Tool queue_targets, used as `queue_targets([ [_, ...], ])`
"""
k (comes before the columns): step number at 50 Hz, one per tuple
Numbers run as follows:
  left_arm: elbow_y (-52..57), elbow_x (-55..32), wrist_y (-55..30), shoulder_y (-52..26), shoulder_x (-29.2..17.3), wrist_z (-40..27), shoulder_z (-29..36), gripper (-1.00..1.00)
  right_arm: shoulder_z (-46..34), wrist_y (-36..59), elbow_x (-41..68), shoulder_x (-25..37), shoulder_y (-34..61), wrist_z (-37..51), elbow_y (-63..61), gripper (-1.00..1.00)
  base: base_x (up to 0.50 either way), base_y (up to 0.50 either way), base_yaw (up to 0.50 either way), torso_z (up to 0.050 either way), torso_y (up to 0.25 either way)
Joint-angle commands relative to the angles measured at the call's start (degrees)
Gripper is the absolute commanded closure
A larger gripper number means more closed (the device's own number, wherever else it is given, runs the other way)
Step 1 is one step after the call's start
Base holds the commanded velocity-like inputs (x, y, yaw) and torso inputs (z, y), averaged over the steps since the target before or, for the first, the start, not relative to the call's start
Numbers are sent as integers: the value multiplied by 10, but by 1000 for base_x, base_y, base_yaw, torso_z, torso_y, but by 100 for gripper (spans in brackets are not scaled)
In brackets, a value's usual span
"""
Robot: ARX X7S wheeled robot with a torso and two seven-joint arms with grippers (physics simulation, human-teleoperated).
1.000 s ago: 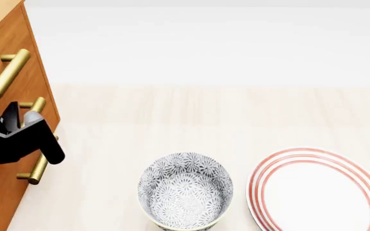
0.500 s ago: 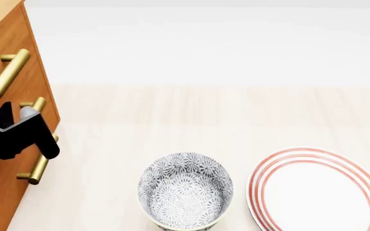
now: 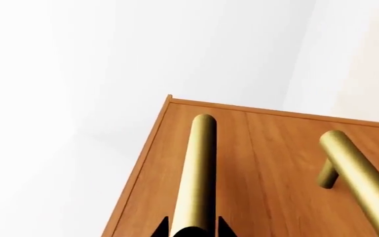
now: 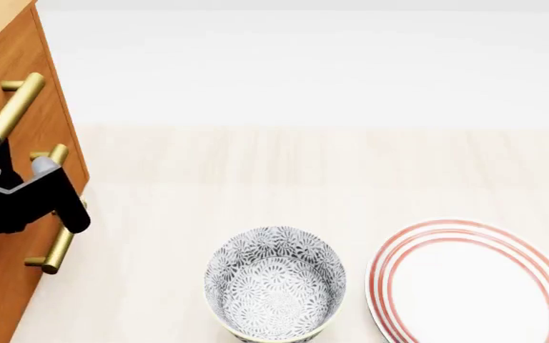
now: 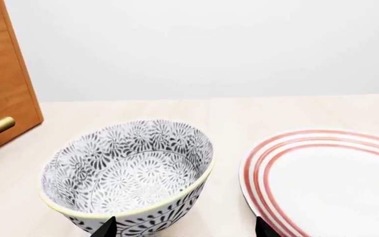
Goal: Open the top drawer of the cabinet.
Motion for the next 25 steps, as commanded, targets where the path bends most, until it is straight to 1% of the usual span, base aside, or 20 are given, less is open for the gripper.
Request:
queue_targets([
  [1, 10, 20, 4, -2, 21, 21, -3, 100, 9, 0, -7, -9, 1, -13, 2, -100, 0, 0, -3, 0, 0],
  [25, 25, 32, 10, -17, 70, 35, 28, 100, 0, -4, -3, -6, 0, -15, 4, -100, 6, 0, -5, 0, 0],
])
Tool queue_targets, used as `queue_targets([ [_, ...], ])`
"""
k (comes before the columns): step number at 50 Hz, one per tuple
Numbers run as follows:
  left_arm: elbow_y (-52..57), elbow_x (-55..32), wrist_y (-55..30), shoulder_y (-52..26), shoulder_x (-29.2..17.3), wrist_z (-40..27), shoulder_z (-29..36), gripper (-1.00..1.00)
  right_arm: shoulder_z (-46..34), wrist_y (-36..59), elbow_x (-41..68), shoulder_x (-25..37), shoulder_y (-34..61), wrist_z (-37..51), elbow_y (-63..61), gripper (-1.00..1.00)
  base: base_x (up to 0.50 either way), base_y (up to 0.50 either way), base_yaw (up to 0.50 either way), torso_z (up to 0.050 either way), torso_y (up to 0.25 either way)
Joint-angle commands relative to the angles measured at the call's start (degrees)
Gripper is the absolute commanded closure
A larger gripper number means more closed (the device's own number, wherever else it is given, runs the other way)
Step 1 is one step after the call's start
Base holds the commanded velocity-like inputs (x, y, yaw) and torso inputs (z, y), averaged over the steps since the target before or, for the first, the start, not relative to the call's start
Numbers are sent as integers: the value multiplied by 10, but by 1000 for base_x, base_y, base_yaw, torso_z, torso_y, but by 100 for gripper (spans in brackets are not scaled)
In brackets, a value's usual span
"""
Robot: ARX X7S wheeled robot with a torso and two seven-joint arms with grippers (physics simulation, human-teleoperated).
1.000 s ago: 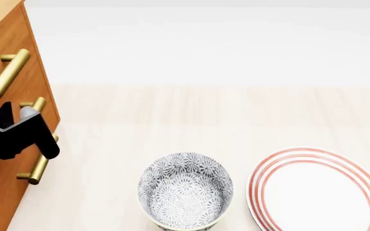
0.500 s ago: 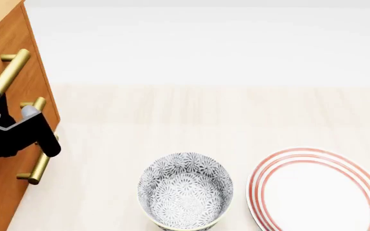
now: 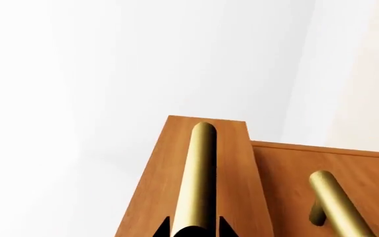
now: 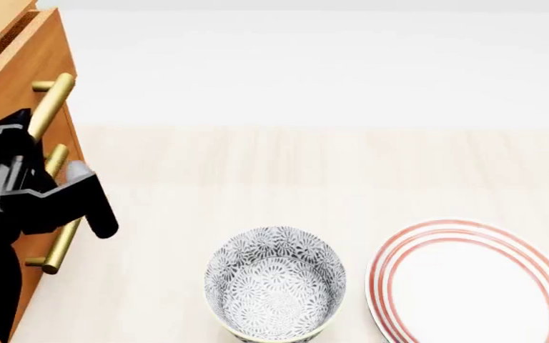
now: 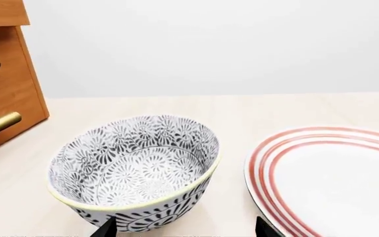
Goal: Open the top drawer of the cabinet.
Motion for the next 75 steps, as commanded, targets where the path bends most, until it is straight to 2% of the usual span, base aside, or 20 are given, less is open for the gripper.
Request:
queue_targets([
  [1, 18, -3, 10, -17, 40, 24, 14, 100, 10, -2, -7, -10, 0, -14, 1, -100, 0, 0, -6, 0, 0],
  [26, 43, 8, 14, -32, 79, 39, 38, 100, 4, -4, -1, -6, 0, -14, 1, -100, 8, 0, -6, 0, 0],
  [40, 49, 3, 9, -30, 86, 38, 33, 100, 4, 0, 4, -4, 2, -10, -1, -100, 4, 0, -4, 0, 0],
  [41, 47, 4, 11, -31, 86, 36, 34, -100, 4, 0, 4, -4, 3, -9, -2, -100, 0, -3, 0, 0, 0],
  [50, 56, -2, -5, -29, 90, 29, 19, -100, 3, 2, 8, -4, 6, -8, 2, -100, 0, 0, 0, 0, 0],
  [63, 209, -76, -33, 20, 130, 68, -40, -100, -1, 1, 10, -1, 5, -8, 0, -100, 0, 0, 0, 0, 0],
  [70, 317, -117, -112, 26, 170, 88, -112, -100, -3, -2, 10, -1, 4, -9, 2, -100, 0, 0, 0, 0, 0],
  [75, 341, -132, -135, 11, 186, 83, -147, -100, -4, -2, 10, 0, 4, -9, 2, -100, 0, 0, 0, 0, 0],
])
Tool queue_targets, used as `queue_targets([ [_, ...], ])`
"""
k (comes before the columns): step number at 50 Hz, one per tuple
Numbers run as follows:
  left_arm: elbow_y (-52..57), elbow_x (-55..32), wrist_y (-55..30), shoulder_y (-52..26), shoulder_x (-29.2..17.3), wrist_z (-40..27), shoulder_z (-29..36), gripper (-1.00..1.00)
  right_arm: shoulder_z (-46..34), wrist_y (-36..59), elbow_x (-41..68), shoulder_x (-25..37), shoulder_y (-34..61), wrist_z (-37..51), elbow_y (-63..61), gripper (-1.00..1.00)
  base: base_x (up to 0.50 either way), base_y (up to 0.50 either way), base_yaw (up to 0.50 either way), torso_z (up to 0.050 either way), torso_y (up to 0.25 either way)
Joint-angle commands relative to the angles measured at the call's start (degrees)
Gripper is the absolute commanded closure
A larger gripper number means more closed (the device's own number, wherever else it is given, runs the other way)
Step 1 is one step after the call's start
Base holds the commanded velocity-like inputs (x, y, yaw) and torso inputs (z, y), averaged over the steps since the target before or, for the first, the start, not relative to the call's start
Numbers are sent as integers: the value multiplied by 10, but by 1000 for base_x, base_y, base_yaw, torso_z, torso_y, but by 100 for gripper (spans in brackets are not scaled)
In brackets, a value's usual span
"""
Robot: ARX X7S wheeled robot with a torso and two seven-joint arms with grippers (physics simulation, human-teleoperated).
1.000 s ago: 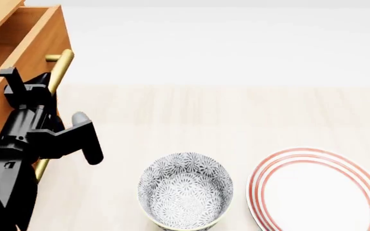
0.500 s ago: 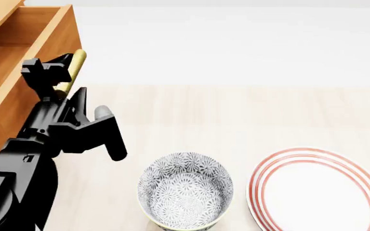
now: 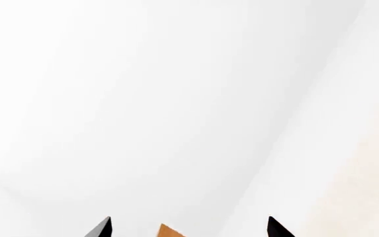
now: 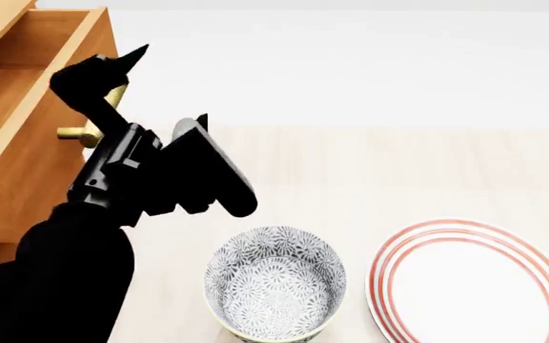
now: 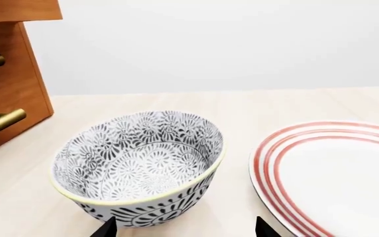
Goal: Open the top drawer of the cabinet.
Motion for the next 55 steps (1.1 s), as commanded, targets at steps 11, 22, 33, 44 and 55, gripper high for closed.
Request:
queue_targets([
  [11, 85, -73, -147, -50, 83, -11, -198, -100, 8, -2, -8, -9, 1, -11, 2, -100, 0, 0, 0, 0, 0],
  [22, 128, -126, -206, -50, 87, 0, -237, -100, 6, 2, -7, -7, 1, -7, -2, -100, 0, 0, 0, 0, 0],
  [33, 82, -153, -203, -87, 79, -25, -257, -100, 5, 1, -6, -6, 3, -4, 0, -100, 0, 0, 0, 0, 0],
  [44, -41, -170, -141, -113, 70, -61, -272, -100, 5, 5, -3, -4, 3, -1, -3, -100, 0, 0, 0, 0, 0],
  [55, -92, -186, -145, -128, 66, -65, -273, -100, 0, 3, -4, -5, 4, -2, 3, -100, 0, 0, 0, 0, 0],
])
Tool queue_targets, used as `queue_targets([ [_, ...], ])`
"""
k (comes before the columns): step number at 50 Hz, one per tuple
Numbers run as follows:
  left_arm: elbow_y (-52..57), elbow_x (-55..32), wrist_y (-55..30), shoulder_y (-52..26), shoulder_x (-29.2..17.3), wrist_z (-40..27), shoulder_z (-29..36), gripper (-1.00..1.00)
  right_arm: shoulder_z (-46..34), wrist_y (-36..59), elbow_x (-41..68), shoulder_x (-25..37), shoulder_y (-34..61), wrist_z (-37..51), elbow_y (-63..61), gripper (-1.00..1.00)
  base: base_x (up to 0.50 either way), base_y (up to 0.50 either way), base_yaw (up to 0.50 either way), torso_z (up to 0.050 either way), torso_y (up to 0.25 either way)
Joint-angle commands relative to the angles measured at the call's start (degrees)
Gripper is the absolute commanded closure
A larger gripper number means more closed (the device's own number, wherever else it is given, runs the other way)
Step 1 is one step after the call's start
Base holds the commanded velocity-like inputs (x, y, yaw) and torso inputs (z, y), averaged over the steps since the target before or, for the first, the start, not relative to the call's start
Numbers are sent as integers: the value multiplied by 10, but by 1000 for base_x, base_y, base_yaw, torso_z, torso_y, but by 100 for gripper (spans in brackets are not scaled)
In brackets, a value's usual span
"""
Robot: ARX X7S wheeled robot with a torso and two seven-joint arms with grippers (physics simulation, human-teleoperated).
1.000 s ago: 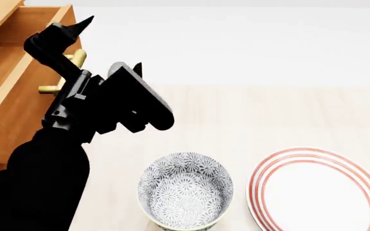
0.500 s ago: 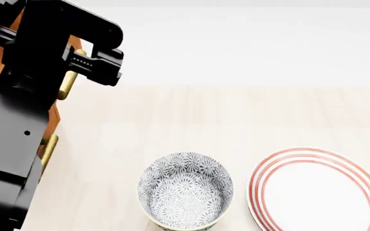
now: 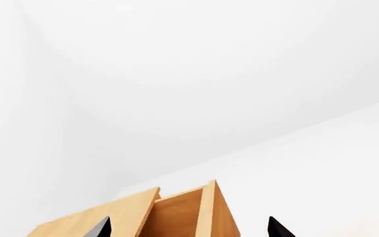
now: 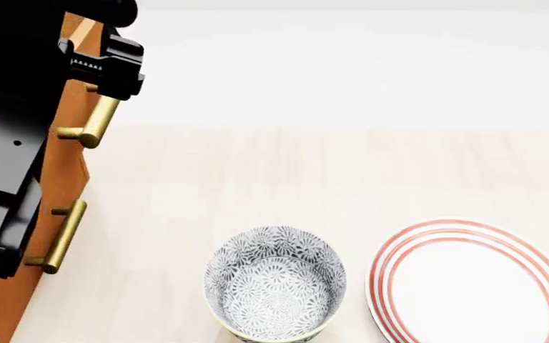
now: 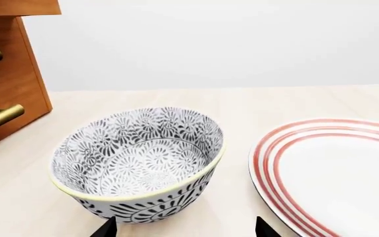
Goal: Open the top drawer of the cabinet.
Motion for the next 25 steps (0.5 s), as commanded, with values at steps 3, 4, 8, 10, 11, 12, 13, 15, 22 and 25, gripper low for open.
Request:
queue_targets([
  [3, -51, -18, -21, -18, 6, 16, -20, -100, 10, 1, -9, -10, 1, -11, 0, -100, 0, 0, 0, 0, 0],
  [4, -51, -22, -27, -19, 7, 17, -25, -100, 10, 2, -9, -9, 0, -10, -2, -100, 0, 0, 0, 0, 0],
  [8, -71, -36, -49, -37, 8, 22, -40, -100, 9, 4, -8, -8, 1, -9, -2, -100, 0, 0, 0, 0, 0],
  [10, -80, -41, -55, -46, 7, 22, -45, -100, 9, 2, -8, -9, 2, -10, 0, -100, 0, 0, 0, 0, 0],
  [11, -82, -43, -57, -49, 7, 22, -48, -100, 8, 1, -8, -9, 2, -10, 1, -100, 0, 0, 0, 0, 0],
  [12, -86, -46, -61, -53, 8, 22, -51, -100, 8, 2, -8, -8, 2, -10, 1, -100, 0, 0, 0, 0, 0],
  [13, -85, -47, -64, -53, 7, 21, -51, -100, 8, 1, -9, -9, 2, -10, 3, -100, 0, 0, 0, 0, 0],
  [15, -86, -52, -79, -58, 9, 25, -54, -100, 7, 0, -9, -9, 2, -10, 4, -100, 0, 0, 0, 0, 0],
  [22, -123, -66, -121, -87, 17, 13, -77, -100, 6, 1, -8, -8, 2, -9, 2, -100, 0, 0, 0, 0, 0],
  [25, -126, -80, -139, -94, 21, 12, -96, -100, 6, 2, -7, -7, 2, -8, 1, -100, 0, 0, 0, 0, 0],
])
